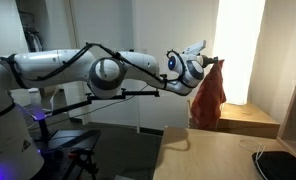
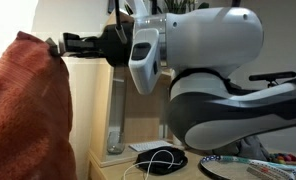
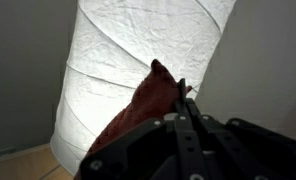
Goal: Move the tennis rack slightly to the right. Pick up the orange towel from the top compartment and put it on the table.
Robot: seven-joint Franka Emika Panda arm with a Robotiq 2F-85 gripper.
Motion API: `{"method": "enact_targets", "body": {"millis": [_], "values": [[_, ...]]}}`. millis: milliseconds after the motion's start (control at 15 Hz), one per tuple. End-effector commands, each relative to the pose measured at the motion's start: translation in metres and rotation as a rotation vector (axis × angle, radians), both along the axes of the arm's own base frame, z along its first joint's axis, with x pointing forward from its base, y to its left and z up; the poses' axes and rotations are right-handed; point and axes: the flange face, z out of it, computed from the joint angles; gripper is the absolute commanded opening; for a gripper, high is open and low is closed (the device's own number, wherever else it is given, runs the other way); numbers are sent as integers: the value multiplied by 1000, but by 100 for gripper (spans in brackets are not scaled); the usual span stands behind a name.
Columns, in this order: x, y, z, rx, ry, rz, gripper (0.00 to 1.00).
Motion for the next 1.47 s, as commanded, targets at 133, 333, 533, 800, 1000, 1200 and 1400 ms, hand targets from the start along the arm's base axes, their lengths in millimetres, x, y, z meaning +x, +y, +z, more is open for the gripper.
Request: {"method": "enact_targets", "body": {"millis": [133, 333, 533, 800, 1000, 1200, 1400], "values": [[24, -57, 16, 129, 11, -109, 2], [34, -85, 24, 184, 7, -165, 2], [35, -87, 28, 179, -4, -171, 2], [18, -56, 40, 167, -24, -79, 2], [22, -58, 40, 219, -12, -118, 2], [32, -88, 44, 265, -17, -171, 2], [40, -111, 46, 295, -17, -218, 2]]}}
